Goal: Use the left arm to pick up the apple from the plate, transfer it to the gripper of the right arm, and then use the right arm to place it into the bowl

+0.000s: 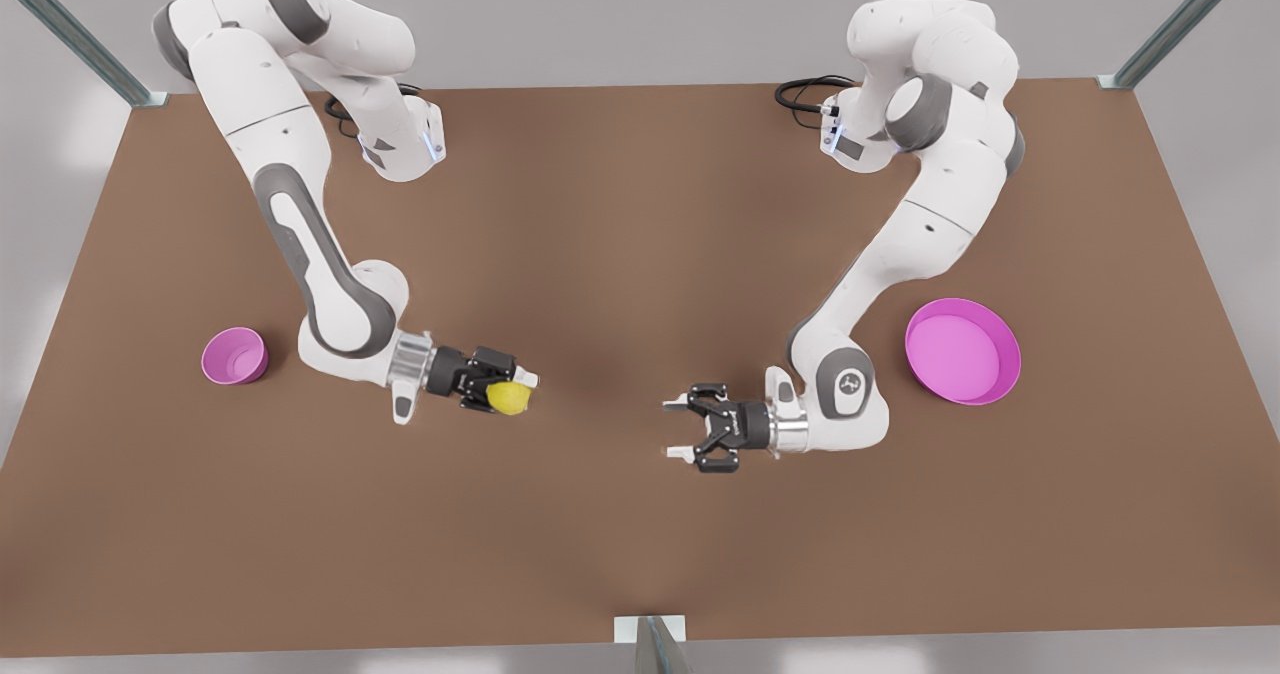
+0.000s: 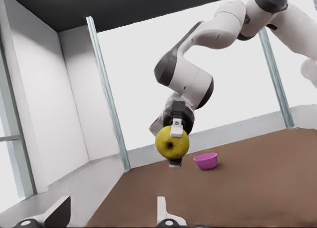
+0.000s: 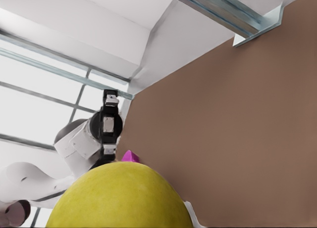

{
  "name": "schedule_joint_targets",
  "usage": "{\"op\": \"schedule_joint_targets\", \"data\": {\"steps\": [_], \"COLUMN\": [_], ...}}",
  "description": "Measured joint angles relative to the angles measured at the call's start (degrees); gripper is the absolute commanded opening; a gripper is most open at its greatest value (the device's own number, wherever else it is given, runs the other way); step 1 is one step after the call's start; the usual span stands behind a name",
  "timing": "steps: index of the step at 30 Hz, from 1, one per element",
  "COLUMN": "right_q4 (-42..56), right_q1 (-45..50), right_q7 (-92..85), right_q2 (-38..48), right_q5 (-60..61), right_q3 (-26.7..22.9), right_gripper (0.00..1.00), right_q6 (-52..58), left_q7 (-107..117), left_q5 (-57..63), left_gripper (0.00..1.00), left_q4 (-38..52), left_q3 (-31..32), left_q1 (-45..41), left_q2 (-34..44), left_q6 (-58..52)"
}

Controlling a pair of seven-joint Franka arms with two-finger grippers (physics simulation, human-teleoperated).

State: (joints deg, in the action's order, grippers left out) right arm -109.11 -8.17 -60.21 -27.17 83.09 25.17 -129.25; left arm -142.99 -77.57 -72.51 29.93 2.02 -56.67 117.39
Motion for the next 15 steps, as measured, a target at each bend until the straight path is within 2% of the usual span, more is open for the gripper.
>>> {"op": "schedule_joint_targets", "data": {"steps": [3, 8, 11, 12, 14, 15], "right_q4": [-1.5, -1.6, -1.4, -1.4, -1.4, -1.4], "right_q1": [-8.2, -19.5, -22.9, -23.7, -25.7, -26.8], "right_q7": [1.3, 3.6, 4.8, 5.2, 5.8, 6.1], "right_q2": [1.9, 4.2, 5.3, 5.6, 6.1, 6.3], "right_q5": [-13.8, -39.6, -51.8, -55.0, -60.8, -63.6], "right_q3": [0.0, -0.1, -0.2, -0.2, -0.2, -0.1], "right_gripper": [0.65, 0.65, 0.65, 0.65, 0.65, 0.65], "right_q6": [3.9, 11.5, 14.7, 15.5, 17.0, 17.7], "left_q7": [9.9, 33.3, 50.4, 55.5, 65.0, 69.2], "left_q5": [25.2, 70.7, 85.1, 86.6, 84.6, 83.8], "left_gripper": [1.0, 1.0, 1.0, 1.0, 1.0, 1.0], "left_q4": [-0.4, 0.4, 0.6, 0.1, -9.2, -12.2], "left_q3": [0.0, -0.3, -0.6, -2.9, -20.2, -24.5], "left_q1": [6.6, 9.8, 10.8, 10.5, 0.2, -2.6], "left_q2": [11.4, 29.4, 35.4, 37.9, 47.0, 49.1], "left_q6": [-5.7, -19.9, -28.4, -30.0, -30.5, -30.4]}}
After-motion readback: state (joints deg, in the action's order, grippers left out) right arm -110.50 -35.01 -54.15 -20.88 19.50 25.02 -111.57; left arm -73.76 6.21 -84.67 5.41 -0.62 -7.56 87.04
